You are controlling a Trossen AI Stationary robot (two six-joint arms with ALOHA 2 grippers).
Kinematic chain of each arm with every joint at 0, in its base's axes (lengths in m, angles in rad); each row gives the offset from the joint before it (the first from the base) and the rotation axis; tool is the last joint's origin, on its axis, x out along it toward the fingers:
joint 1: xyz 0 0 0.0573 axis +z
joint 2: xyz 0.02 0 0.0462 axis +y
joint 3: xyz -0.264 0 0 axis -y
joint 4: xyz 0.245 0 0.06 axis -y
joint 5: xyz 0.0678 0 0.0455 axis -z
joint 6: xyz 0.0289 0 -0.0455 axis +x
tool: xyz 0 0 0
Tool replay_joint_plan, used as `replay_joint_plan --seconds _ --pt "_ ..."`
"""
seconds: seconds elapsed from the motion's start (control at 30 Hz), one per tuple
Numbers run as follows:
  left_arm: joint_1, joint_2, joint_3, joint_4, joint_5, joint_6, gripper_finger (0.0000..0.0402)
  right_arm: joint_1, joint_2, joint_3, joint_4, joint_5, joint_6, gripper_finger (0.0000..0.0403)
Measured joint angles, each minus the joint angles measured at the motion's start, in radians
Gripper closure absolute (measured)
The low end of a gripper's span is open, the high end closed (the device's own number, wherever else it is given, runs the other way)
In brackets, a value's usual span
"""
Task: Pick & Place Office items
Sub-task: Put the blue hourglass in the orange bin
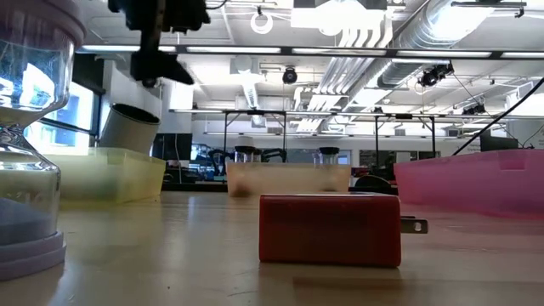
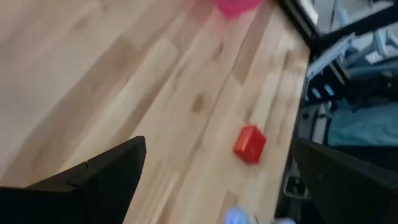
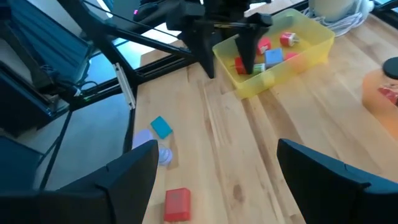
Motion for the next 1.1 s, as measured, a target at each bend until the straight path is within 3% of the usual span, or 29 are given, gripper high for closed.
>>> replay_joint_plan --seconds 0.33,0.7,0.97,1.1 --pt "-0.020 0.042 -0.003 0.265 -0.033 0.129 0.0007 0.037 0.000 0.000 0.020 0.000 0.018 0.0086" --pt "-0.136 0.049 0.000 0.768 -0.020 0.139 0.0007 0.054 0.000 0.000 0.045 0.002 0.015 0.0086" --pt "-0.205 0.113 0.002 0.980 -0.191 0.154 0.0007 0.080 0.000 0.000 0.059 0.001 0.015 0.0086" --pt "-0.228 0.116 0.027 0.974 -0.288 0.176 0.0010 0.107 0.000 0.000 0.078 0.002 0.014 0.0086"
